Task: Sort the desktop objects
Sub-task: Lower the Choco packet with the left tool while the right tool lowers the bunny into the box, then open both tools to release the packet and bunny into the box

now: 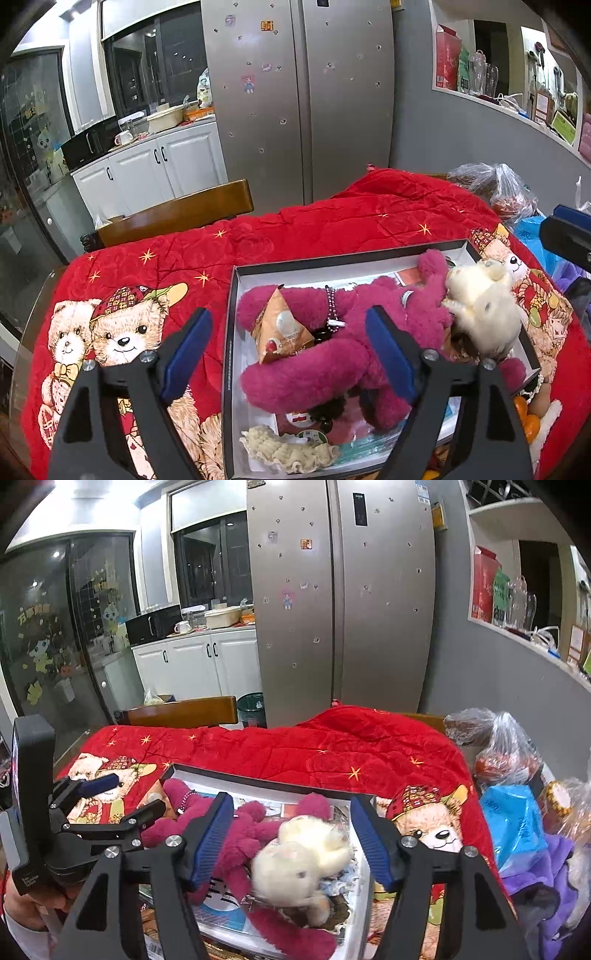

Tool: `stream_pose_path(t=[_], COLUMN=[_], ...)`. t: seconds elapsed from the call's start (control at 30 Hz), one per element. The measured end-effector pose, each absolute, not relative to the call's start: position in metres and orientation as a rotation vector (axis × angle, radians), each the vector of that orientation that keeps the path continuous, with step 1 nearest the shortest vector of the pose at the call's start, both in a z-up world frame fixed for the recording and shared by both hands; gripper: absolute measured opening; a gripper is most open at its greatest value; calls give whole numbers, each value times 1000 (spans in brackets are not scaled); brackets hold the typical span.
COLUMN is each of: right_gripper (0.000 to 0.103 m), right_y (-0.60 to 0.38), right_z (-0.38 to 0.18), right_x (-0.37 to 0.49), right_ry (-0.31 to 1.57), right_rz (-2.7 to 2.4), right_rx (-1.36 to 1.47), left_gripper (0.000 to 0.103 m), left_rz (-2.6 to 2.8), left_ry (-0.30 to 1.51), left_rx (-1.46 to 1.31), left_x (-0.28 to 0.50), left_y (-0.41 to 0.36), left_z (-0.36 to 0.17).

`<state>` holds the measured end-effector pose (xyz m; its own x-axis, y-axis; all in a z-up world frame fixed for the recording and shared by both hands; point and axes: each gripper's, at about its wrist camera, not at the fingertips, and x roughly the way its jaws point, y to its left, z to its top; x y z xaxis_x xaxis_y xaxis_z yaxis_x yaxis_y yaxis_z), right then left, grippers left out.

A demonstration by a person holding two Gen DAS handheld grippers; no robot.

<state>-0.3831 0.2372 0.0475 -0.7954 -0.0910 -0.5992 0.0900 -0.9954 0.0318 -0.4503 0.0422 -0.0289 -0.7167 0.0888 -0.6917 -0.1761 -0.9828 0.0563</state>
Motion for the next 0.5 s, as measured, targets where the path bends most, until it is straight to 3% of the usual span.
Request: stream_pose_path(t=[0.5], right_gripper=[74], right_y=[232], right_z=[43], right_x=[-387], right_ry=[34], right_rz=[-2871], right_rx=[988], left_gripper=[86], left_rz=[2777], left_ry=[191], left_rx=[-1117], left_x=[-452], left_y=[44], left_z=[-31])
